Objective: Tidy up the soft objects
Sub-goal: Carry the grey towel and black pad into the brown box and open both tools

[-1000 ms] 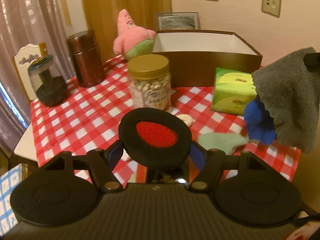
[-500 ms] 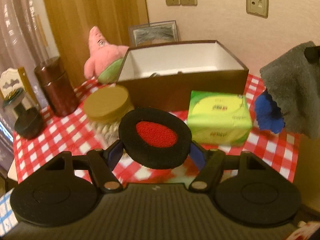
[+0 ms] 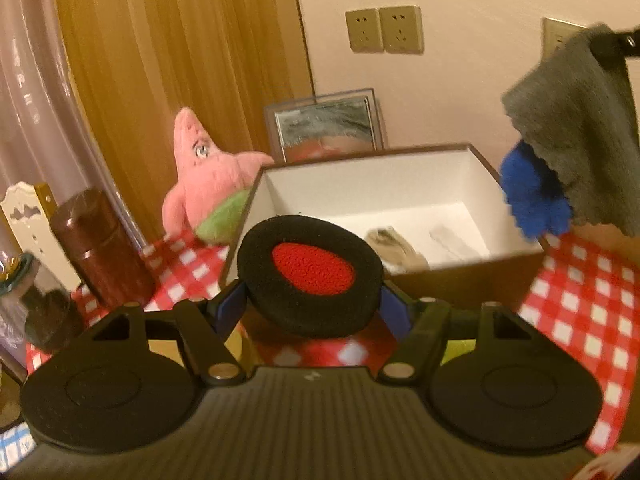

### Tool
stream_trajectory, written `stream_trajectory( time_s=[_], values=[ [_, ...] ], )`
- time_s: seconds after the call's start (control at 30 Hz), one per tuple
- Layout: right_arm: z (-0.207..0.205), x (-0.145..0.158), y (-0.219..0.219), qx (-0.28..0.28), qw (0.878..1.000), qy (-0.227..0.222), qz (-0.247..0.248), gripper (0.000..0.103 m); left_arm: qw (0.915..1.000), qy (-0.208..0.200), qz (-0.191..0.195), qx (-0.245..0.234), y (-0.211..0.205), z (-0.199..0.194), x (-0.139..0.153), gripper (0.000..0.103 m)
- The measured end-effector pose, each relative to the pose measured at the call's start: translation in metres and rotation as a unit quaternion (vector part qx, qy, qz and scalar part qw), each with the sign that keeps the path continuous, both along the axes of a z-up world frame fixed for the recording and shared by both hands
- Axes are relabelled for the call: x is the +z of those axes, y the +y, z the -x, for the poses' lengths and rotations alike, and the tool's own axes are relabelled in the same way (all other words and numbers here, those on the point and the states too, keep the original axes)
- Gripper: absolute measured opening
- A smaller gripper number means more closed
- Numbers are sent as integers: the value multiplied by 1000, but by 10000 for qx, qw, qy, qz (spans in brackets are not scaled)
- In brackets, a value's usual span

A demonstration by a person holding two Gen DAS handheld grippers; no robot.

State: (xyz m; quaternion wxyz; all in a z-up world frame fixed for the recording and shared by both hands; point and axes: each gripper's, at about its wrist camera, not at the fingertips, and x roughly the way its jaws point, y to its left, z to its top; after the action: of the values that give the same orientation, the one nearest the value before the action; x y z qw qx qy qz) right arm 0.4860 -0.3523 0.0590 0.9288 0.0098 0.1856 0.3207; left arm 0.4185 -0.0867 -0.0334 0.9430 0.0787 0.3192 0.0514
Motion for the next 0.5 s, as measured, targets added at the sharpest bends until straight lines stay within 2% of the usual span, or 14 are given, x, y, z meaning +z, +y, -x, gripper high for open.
stream_trajectory(
  time_s=[0.23, 0.5],
  values=[
    [-64, 0, 44, 414, 9991, -74, -106, 7, 9999, -87, -14, 144, -1, -59, 9, 70],
    [-121, -39, 93, 570, 9972, 428, 224, 8, 9997, 122, -56, 222, 0, -108, -1, 70]
  ],
)
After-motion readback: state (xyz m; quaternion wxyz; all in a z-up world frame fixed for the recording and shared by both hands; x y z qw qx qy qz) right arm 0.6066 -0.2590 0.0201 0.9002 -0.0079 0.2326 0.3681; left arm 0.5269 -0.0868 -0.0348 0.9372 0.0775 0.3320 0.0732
